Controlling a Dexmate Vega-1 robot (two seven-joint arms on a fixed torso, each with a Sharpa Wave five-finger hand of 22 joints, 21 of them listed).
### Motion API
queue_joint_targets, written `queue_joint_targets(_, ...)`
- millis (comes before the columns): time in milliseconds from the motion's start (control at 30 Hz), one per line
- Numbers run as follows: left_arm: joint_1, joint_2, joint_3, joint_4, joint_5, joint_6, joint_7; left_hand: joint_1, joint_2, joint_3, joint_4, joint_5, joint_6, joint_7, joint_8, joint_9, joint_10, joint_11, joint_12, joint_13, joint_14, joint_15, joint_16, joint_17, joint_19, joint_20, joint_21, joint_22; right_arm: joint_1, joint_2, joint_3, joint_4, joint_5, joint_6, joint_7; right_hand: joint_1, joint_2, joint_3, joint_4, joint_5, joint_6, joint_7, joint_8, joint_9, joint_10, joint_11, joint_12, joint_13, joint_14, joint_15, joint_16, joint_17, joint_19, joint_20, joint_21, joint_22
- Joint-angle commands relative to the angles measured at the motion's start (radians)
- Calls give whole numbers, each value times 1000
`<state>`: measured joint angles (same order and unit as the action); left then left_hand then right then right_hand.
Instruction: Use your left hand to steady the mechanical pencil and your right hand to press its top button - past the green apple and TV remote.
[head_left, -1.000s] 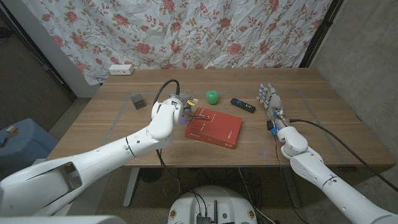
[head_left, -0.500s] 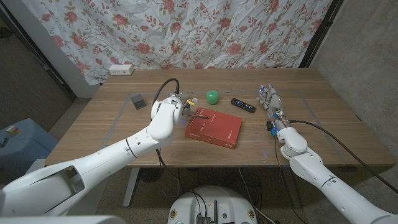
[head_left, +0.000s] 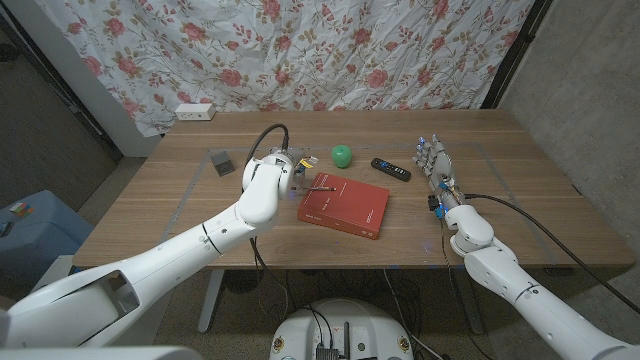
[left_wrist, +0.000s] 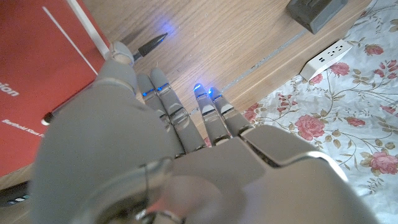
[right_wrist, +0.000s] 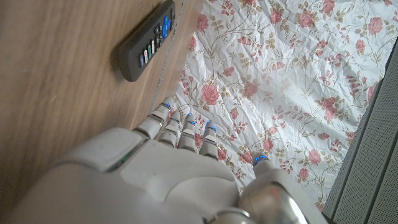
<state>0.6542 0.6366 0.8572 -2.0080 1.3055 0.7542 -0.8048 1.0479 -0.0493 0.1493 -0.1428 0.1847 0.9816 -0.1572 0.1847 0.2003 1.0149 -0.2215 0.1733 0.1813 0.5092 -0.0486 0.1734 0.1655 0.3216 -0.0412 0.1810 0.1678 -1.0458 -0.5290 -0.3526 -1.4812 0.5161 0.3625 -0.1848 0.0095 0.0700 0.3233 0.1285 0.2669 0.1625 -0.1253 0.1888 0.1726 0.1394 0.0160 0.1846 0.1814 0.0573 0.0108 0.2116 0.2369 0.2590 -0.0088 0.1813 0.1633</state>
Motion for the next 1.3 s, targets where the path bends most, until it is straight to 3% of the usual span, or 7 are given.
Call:
queue_joint_targets(33,19,-26,-36,6,56,-37,-46,-14,-12,-11,-1,-4,-19,2,-1,0,-24,-1,-2,1,-10,-152,1,2,-13,-64,-2,0,-8,4,6,3,4,9,-6,6,23,0,4,8,9,1,0,1,8,2,7,2,9,3,4,1,2,2,5,1)
queue_joint_targets(367,30,-34,-77,-12,31,-61,-101,-102,-52,-37,11,-1,-166,10,-7,-12,-206,1,-5,-2,-98,-133,-2,1,-111,-41,-5,-1,-6,7,9,14,14,17,6,5,24,-1,5,9,9,3,-1,1,10,4,7,2,10,5,4,1,1,4,4,2)
queue_joint_targets(433,35,-29,-95,-19,-5,-69,-99,-166,-39,-45,30,-1,-237,26,-7,-14,-285,3,-5,-3,-145,-117,1,2,-140,-35,-1,-1,-4,6,10,17,29,17,22,5,23,-2,6,9,5,5,-3,1,9,4,7,2,7,5,3,1,0,5,4,2)
queue_joint_targets(533,35,-17,-107,-26,-38,-81,-108,-189,-36,-45,28,-1,-287,23,-7,-16,-367,4,-6,-4,-188,-103,-4,1,-176,-18,-5,-1,-1,5,10,22,28,21,26,4,21,-4,7,9,-3,12,-6,1,3,6,5,2,2,6,1,1,0,5,4,2)
queue_joint_targets(1033,27,43,-143,-64,-148,-92,-136,-273,-39,-54,32,0,-442,39,-7,-22,-546,10,-6,-7,-316,-62,-6,1,-292,-2,-9,-2,6,-11,8,8,15,-2,22,1,13,-12,10,9,-20,28,-11,1,-2,10,4,2,-7,4,-2,1,-4,-3,2,1)
queue_joint_targets(1167,57,66,-200,-80,-264,-98,-64,-326,-9,-52,48,-2,-513,50,-10,-22,-624,22,-5,-8,-365,-37,-4,2,-338,-1,-8,-1,11,-18,3,6,1,-11,17,0,12,-13,11,9,-22,30,-11,1,-3,10,3,2,-7,4,-1,1,-4,-3,2,1)
queue_joint_targets(1300,63,94,-217,-93,-318,-83,-20,-358,25,-44,59,-2,-565,58,-13,-23,-672,40,-3,-8,-390,-22,-1,1,-357,6,-4,-1,14,-18,1,4,-12,-14,5,-1,12,-15,11,9,-23,30,-11,1,-3,9,3,2,-8,3,-1,1,-4,-3,2,1)
